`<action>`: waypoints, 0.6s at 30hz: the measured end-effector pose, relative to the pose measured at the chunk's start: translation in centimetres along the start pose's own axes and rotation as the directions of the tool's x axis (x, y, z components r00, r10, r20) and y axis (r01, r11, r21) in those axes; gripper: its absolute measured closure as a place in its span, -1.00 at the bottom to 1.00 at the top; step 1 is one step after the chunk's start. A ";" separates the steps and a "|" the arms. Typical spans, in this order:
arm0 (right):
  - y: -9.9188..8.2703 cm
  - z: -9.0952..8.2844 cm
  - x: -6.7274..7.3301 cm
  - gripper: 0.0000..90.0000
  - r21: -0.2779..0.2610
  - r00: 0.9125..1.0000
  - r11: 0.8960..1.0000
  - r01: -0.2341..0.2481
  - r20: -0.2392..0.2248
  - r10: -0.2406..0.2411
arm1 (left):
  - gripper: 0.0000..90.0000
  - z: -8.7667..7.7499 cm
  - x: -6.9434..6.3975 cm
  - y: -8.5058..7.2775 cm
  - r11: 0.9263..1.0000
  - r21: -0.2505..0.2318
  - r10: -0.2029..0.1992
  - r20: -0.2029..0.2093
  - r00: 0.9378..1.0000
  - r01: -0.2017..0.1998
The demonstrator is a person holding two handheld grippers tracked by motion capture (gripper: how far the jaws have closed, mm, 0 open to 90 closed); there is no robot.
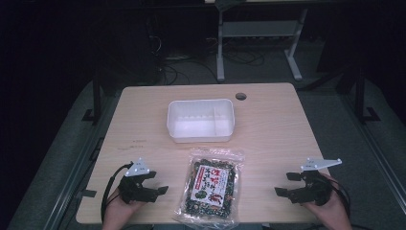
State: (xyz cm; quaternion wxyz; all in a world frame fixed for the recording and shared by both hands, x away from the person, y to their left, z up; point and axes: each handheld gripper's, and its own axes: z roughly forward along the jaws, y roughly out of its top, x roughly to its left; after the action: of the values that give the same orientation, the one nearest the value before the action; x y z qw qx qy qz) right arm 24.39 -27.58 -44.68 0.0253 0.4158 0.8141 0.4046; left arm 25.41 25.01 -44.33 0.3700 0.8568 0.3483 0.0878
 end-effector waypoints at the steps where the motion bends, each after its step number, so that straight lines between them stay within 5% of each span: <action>1: 0.0 0.1 0.0 -0.65 0.000 1.000 1.000 0.000 -0.002 0.000 | -0.45 0.0 0.0 0.0 1.000 -0.003 -0.001 0.002 1.000 0.001; 18: 1.1 0.8 -0.2 -0.62 0.002 1.000 1.000 -0.014 -0.018 0.014 | -0.09 0.6 -1.2 1.2 0.997 0.028 0.064 0.057 0.996 -0.065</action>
State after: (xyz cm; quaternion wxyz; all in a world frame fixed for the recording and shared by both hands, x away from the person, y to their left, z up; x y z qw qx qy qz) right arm 25.51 -26.81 -44.58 0.0145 0.4177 0.8119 0.4077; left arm 25.43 23.33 -43.77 0.3639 0.8751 0.3113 0.0703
